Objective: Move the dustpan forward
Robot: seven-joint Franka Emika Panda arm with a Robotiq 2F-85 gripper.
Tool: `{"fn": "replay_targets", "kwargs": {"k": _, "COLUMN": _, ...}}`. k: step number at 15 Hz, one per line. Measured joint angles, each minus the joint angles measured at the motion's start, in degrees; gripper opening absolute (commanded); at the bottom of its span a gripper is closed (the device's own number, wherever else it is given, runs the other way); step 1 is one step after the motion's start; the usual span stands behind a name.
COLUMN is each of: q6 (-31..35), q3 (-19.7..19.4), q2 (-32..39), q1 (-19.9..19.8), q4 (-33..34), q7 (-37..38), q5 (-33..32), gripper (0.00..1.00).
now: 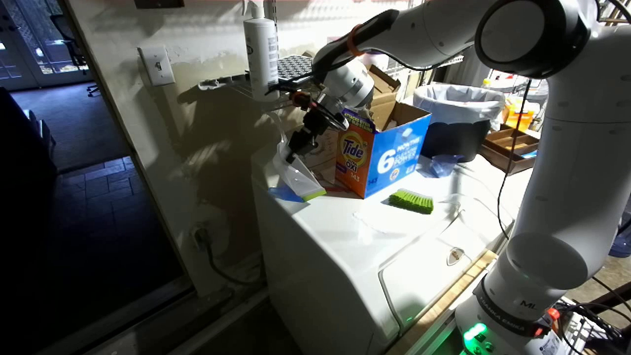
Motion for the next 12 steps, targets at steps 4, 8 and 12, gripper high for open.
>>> {"fn": "replay_targets", "kwargs": {"k": 4, "q6": 0.09, "q3": 0.0, "q2": 0.1, "q1": 0.01, "q4": 0.02, "q7": 0.0, "q5": 0.0, "gripper": 0.57}}
{"fn": "replay_targets", "kwargs": {"k": 8, "q6": 0.12, "q3": 0.0, "q2": 0.11, "q1": 0.02, "q4": 0.02, "q7": 0.0, "q5": 0.0, "gripper": 0.86}}
{"fn": "replay_targets", "kwargs": {"k": 12, "q6": 0.45, "q3": 0.0, "q2": 0.11, "q1": 0.06, "q4": 0.02, "q7": 0.0, "q5": 0.0, "gripper": 1.0}}
